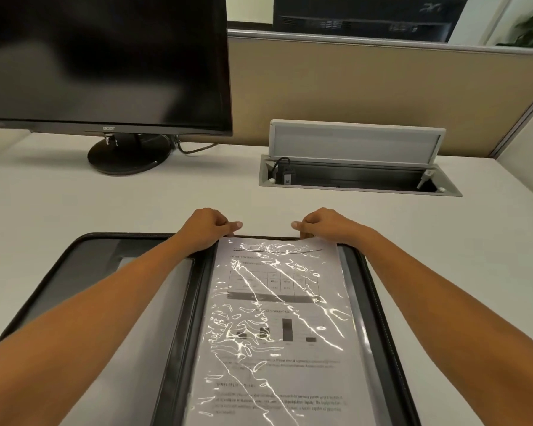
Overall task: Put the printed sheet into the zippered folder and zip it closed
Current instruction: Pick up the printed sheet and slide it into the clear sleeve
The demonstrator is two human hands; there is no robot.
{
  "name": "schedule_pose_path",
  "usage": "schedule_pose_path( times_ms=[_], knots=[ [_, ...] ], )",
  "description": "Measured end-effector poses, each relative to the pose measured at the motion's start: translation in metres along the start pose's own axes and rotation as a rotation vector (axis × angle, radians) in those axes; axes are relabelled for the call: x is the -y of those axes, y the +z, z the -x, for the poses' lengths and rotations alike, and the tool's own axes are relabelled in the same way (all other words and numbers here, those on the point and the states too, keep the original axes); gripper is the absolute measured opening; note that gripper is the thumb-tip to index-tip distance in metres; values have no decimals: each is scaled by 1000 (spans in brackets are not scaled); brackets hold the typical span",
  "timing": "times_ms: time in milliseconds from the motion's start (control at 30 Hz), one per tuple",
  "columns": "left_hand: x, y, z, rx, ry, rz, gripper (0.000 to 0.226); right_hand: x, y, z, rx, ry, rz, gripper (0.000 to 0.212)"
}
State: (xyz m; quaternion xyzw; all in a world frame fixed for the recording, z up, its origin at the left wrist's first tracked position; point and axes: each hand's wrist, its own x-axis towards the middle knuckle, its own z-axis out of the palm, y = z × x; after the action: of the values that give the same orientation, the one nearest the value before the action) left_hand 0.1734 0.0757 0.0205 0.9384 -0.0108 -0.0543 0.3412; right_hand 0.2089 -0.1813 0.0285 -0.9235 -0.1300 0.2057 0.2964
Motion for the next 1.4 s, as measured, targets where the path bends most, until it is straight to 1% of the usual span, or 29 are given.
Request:
schedule_pose_path(
  times_ms=[100,333,500,600,700,767,833,967,1067,1167,1200,1233,1333,1400],
  knots=[
    [-1,0,4,8,26,-26,40,8,3,1,33,-22,116,40],
    [-1,-1,11,-37,171,-166,33,20,12,0,-44,-62,323,49],
    [2,1,14,-38,222,-273,35,27,21,3,-24,-86,408,50],
    [3,3,16,-34,226,-297,35,32,28,5,10,-107,405,43],
    [0,4,21,-44,212,-327,32,39,34,6,21,-119,330,47],
    [-3,8,28,-71,199,-295,29,44,39,6,26,-139,273,47],
    [-7,17,41,-113,199,-255,35,48,45,7,31,-169,244,43],
    [-9,44,79,-192,238,-282,46,52,53,11,4,-195,221,40],
    [-11,62,104,-110,209,-332,59,53,58,13,-44,-169,258,42],
    [-13,72,122,-2,195,-402,97,55,62,16,-86,-154,316,48],
    [-13,74,125,21,189,-411,105,55,62,17,-93,-150,317,49],
    [-13,75,126,31,180,-416,106,56,63,18,-95,-145,311,48],
    [-15,78,126,25,148,-432,83,58,64,21,-65,-130,282,45],
    [-15,81,125,19,136,-437,76,59,64,23,-47,-121,261,44]
  ],
)
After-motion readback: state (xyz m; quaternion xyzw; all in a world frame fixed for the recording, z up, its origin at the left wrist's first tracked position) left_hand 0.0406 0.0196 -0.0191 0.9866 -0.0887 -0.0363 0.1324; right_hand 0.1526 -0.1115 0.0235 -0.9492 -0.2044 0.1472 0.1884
